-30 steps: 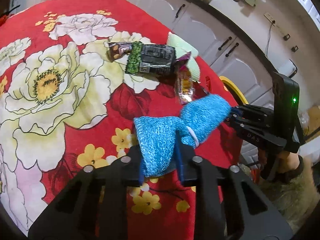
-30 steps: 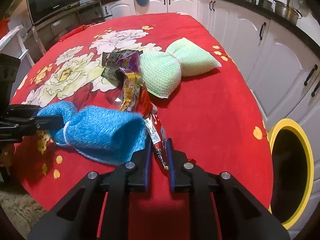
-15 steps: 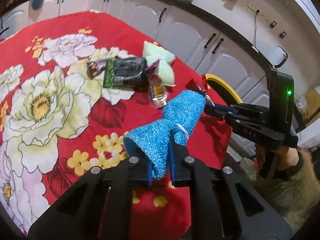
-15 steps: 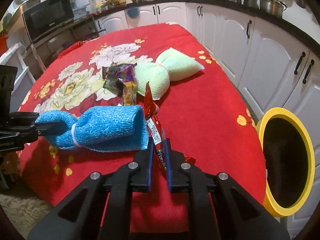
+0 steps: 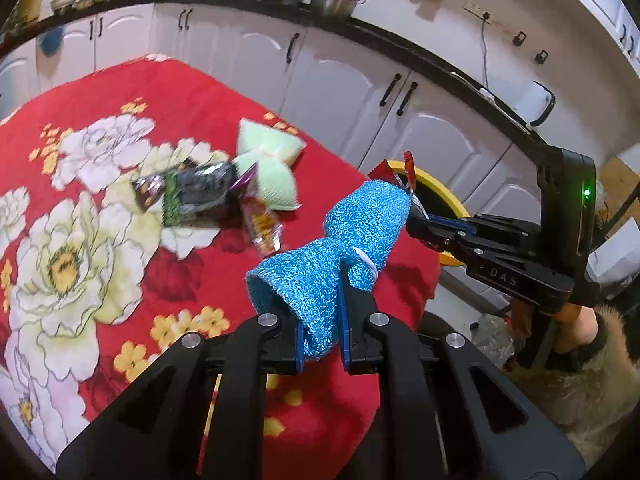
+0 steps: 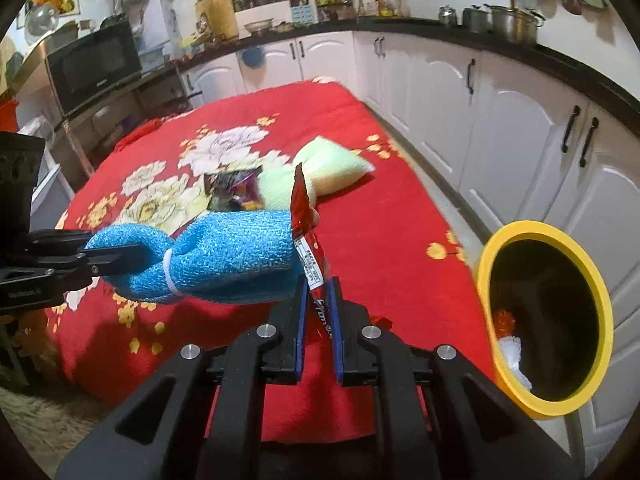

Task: Collect trash
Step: 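Carry the sock and candy wrapper over the yellow bin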

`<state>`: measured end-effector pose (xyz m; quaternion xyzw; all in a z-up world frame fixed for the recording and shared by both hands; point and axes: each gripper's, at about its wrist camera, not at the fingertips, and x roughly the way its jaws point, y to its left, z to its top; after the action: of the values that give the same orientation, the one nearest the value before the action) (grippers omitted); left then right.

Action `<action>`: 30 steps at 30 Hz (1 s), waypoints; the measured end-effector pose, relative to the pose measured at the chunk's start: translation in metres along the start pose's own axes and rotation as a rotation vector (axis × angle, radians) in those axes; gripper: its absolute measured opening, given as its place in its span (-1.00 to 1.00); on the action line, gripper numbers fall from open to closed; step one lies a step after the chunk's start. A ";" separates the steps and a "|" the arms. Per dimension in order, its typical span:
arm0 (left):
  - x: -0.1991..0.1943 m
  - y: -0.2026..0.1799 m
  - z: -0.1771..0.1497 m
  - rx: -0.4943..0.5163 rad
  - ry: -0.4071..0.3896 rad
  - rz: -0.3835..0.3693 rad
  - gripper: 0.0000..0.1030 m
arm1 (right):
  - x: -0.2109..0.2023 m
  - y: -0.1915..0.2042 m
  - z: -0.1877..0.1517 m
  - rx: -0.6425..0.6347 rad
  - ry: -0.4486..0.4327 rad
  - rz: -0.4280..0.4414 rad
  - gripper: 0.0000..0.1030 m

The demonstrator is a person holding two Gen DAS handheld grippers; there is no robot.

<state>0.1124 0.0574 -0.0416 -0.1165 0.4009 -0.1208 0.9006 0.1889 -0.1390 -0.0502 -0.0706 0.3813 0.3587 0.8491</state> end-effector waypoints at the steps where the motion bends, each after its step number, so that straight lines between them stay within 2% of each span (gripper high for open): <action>1: 0.000 -0.005 0.003 0.013 -0.006 -0.004 -0.86 | -0.005 -0.003 0.000 0.005 -0.009 -0.012 -0.80; 12: 0.016 -0.058 0.036 0.128 -0.034 -0.076 -0.86 | -0.054 -0.043 -0.002 0.101 -0.108 -0.101 -0.81; 22: 0.050 -0.111 0.060 0.200 -0.022 -0.160 -0.86 | -0.096 -0.092 -0.009 0.205 -0.185 -0.185 -0.81; 30: 0.074 -0.150 0.081 0.251 -0.024 -0.197 -0.86 | -0.121 -0.129 -0.013 0.263 -0.242 -0.239 -0.81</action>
<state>0.2024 -0.0978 0.0060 -0.0432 0.3582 -0.2565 0.8967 0.2121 -0.3062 0.0056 0.0396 0.3089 0.2084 0.9271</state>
